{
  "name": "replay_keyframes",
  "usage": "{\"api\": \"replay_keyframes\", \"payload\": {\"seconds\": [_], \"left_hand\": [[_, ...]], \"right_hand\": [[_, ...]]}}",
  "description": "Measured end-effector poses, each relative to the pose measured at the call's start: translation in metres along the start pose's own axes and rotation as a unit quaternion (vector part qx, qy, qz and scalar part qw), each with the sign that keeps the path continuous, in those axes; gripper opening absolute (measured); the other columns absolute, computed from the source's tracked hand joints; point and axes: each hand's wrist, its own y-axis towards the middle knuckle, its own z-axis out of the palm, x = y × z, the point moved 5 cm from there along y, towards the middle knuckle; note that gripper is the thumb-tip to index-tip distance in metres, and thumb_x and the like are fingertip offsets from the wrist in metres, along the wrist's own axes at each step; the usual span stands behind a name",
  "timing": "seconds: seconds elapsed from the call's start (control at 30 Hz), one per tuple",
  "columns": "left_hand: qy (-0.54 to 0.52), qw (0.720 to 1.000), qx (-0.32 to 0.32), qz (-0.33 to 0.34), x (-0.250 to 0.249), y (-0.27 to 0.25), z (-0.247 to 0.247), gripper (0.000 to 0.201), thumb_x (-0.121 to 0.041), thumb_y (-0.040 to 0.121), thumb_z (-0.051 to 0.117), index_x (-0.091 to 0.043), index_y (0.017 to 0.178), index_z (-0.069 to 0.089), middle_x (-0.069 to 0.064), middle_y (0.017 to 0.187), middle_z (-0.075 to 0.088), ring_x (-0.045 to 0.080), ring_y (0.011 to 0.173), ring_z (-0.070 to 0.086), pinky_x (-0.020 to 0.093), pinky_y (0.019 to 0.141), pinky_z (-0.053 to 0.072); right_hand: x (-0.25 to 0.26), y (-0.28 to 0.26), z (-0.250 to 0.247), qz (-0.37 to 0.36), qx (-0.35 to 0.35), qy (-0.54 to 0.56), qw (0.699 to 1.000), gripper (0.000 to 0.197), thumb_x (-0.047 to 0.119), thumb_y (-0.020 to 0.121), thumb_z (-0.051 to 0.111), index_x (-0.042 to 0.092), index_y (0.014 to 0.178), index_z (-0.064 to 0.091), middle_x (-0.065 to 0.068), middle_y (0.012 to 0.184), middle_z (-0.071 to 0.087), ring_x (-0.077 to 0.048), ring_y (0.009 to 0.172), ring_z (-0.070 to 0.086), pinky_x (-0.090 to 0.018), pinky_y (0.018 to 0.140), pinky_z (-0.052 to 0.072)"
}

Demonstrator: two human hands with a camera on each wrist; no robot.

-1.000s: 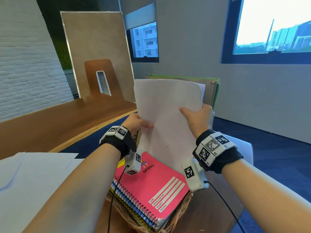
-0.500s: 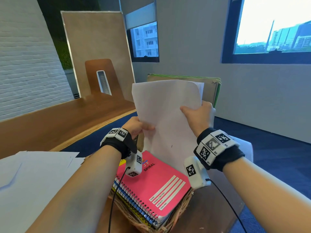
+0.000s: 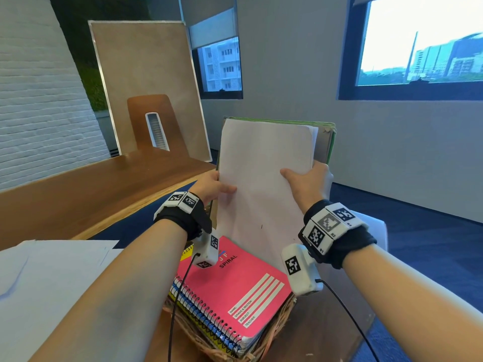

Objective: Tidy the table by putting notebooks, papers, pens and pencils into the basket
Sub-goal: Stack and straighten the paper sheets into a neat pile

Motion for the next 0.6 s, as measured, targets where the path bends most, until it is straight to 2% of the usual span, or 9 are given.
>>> {"api": "replay_keyframes", "payload": {"seconds": [0.13, 0.2, 0.23, 0.33, 0.43, 0.47, 0.57, 0.6], "left_hand": [[0.041, 0.999, -0.010, 0.009, -0.002, 0.002, -0.004, 0.039, -0.003, 0.083, 0.068, -0.006, 0.121, 0.058, 0.007, 0.119, 0.062, 0.025, 0.109, 0.058, 0.037, 0.094, 0.045], [0.034, 0.999, -0.026, 0.021, -0.006, 0.003, -0.007, 0.040, -0.007, 0.082, 0.070, -0.008, 0.120, 0.058, 0.005, 0.115, 0.063, 0.023, 0.105, 0.058, 0.036, 0.091, 0.046], [0.022, 0.999, -0.041, 0.028, -0.009, 0.004, -0.009, 0.039, -0.008, 0.082, 0.070, -0.009, 0.119, 0.057, 0.003, 0.111, 0.062, 0.022, 0.103, 0.058, 0.035, 0.089, 0.047], [-0.004, 0.992, -0.101, 0.070, -0.019, 0.005, -0.016, 0.034, -0.014, 0.083, 0.070, -0.010, 0.115, 0.058, -0.002, 0.097, 0.061, 0.019, 0.096, 0.058, 0.034, 0.091, 0.049], [-0.012, 0.985, -0.142, 0.094, -0.027, 0.004, -0.020, 0.037, -0.015, 0.083, 0.071, -0.010, 0.117, 0.059, 0.000, 0.103, 0.063, 0.018, 0.098, 0.059, 0.036, 0.094, 0.049], [-0.011, 0.983, -0.152, 0.102, -0.029, 0.005, -0.021, 0.037, -0.015, 0.083, 0.070, -0.010, 0.119, 0.059, 0.001, 0.105, 0.063, 0.017, 0.098, 0.058, 0.034, 0.093, 0.049], [-0.008, 0.977, -0.182, 0.107, -0.032, 0.002, -0.025, 0.037, -0.016, 0.085, 0.069, -0.011, 0.120, 0.058, 0.001, 0.107, 0.061, 0.016, 0.100, 0.058, 0.030, 0.093, 0.049], [-0.004, 0.976, -0.191, 0.106, -0.031, 0.001, -0.028, 0.036, -0.017, 0.085, 0.069, -0.012, 0.119, 0.059, 0.001, 0.108, 0.062, 0.017, 0.101, 0.058, 0.031, 0.094, 0.049]], "right_hand": [[0.003, -0.001, -0.002, -0.031, -0.020, 0.005, 0.999, 0.032, 0.013, 0.079, 0.069, 0.004, 0.109, 0.061, -0.009, 0.102, 0.063, -0.015, 0.084, 0.052, -0.018, 0.067, 0.039], [0.008, 0.000, -0.005, -0.057, -0.050, 0.020, 0.997, 0.041, 0.009, 0.077, 0.068, 0.008, 0.116, 0.055, -0.004, 0.104, 0.061, -0.016, 0.087, 0.054, -0.014, 0.067, 0.038], [0.011, 0.001, -0.006, -0.073, -0.065, 0.034, 0.995, 0.047, 0.006, 0.076, 0.066, 0.009, 0.120, 0.052, -0.003, 0.107, 0.060, -0.017, 0.092, 0.056, -0.014, 0.071, 0.040], [0.025, 0.001, -0.009, -0.136, -0.095, 0.077, 0.983, 0.059, -0.006, 0.072, 0.058, 0.010, 0.128, 0.046, -0.007, 0.122, 0.052, -0.017, 0.111, 0.052, -0.021, 0.094, 0.043], [0.041, -0.002, -0.012, -0.207, -0.119, 0.061, 0.969, 0.072, -0.010, 0.069, 0.053, 0.007, 0.137, 0.038, -0.012, 0.134, 0.040, -0.020, 0.127, 0.042, -0.008, 0.104, 0.028], [0.047, -0.003, -0.013, -0.225, -0.128, 0.044, 0.965, 0.074, -0.009, 0.067, 0.053, 0.007, 0.138, 0.038, -0.012, 0.137, 0.037, -0.022, 0.131, 0.037, -0.009, 0.106, 0.025], [0.063, -0.009, -0.010, -0.281, -0.130, 0.012, 0.951, 0.071, -0.007, 0.066, 0.052, 0.006, 0.136, 0.043, -0.013, 0.139, 0.038, -0.028, 0.133, 0.035, -0.029, 0.112, 0.029], [0.068, -0.013, -0.007, -0.303, -0.124, 0.004, 0.945, 0.068, -0.006, 0.066, 0.052, 0.005, 0.133, 0.046, -0.014, 0.136, 0.041, -0.029, 0.131, 0.037, -0.029, 0.112, 0.030]]}}
